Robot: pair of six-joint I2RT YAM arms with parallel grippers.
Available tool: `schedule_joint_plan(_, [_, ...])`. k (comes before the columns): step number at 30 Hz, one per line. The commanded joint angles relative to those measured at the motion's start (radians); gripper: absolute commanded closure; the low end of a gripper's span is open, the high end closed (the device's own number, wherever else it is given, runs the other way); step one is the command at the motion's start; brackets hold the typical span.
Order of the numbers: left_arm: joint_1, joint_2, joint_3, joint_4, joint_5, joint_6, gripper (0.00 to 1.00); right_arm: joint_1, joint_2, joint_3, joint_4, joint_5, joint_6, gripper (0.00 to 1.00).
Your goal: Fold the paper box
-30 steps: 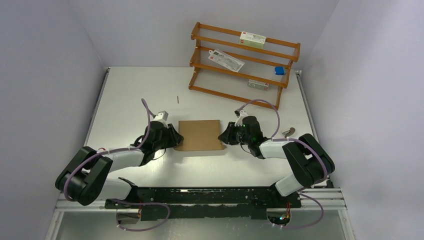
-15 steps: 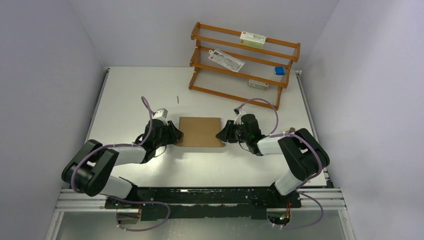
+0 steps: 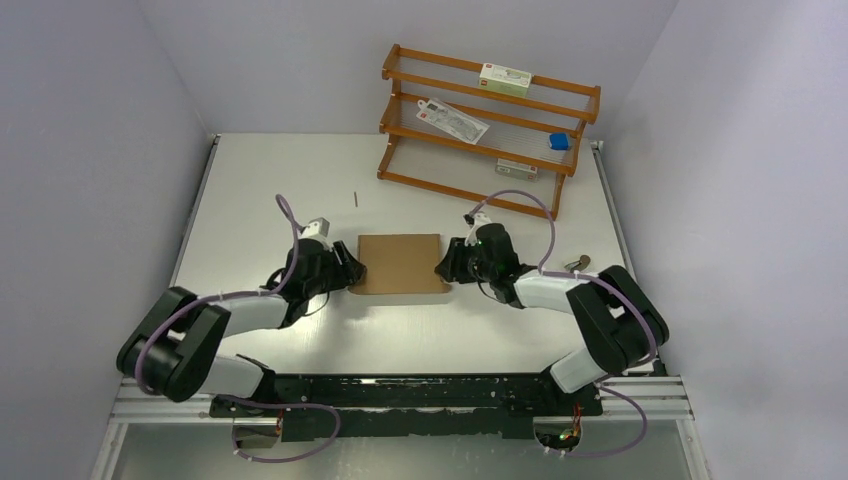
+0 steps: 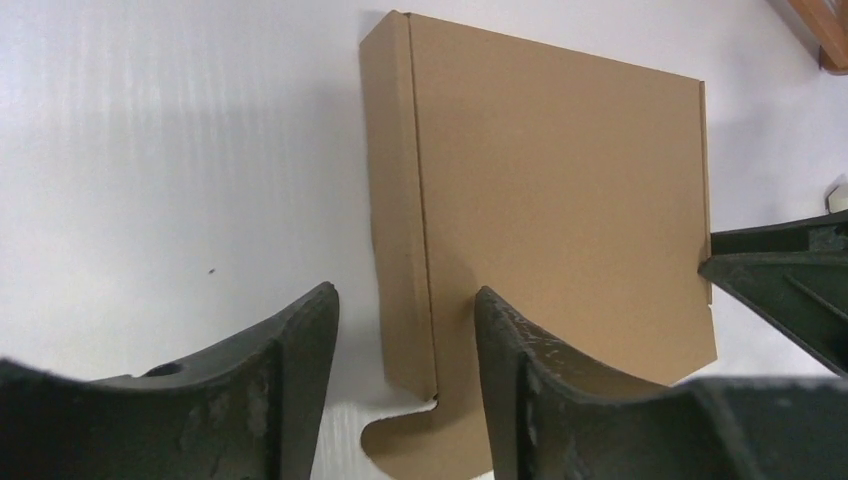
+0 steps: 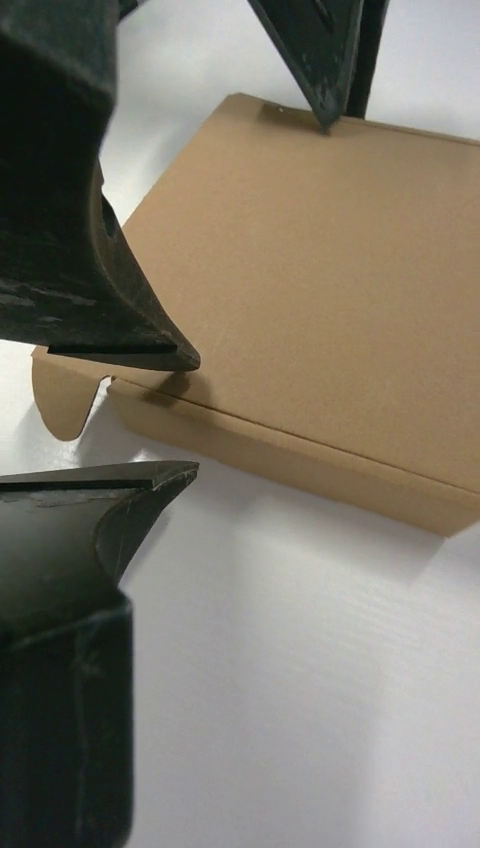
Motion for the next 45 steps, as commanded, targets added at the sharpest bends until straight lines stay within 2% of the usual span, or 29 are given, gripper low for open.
schedule_joint_plan(1, [0.029,-0.113,0.041,-0.147,-0.01,0.008,0.38,0.011,-0.08,0.072,-0.199,0.1,-0.094,0.56])
schedule_joint_plan(8, [0.048,-0.221,0.079,-0.213,-0.013,0.026,0.19,0.095,-0.166,0.154,-0.314,0.181,-0.22,0.47])
schedule_joint_plan(13, [0.05,-0.137,0.099,-0.172,0.075,0.047,0.13,0.179,-0.17,0.194,-0.345,0.229,-0.332,0.45])
schedule_joint_plan(18, [0.049,-0.049,0.106,-0.132,0.115,0.067,0.12,0.274,-0.076,0.273,-0.37,0.305,-0.398,0.45])
schedule_joint_plan(25, [0.041,0.016,0.104,-0.12,0.132,0.093,0.19,0.385,0.065,0.343,-0.351,0.405,-0.443,0.51])
schedule_joint_plan(33, [0.035,0.088,0.093,-0.111,0.134,0.113,0.26,0.473,0.175,0.328,-0.346,0.502,-0.5,0.53])
schedule_joint_plan(36, [0.035,0.102,0.104,-0.129,0.122,0.133,0.28,0.486,0.18,0.336,-0.377,0.477,-0.522,0.53])
schedule_joint_plan(45, [0.035,0.109,0.163,-0.202,0.098,0.197,0.41,0.486,0.133,0.437,-0.491,0.366,-0.7,0.41])
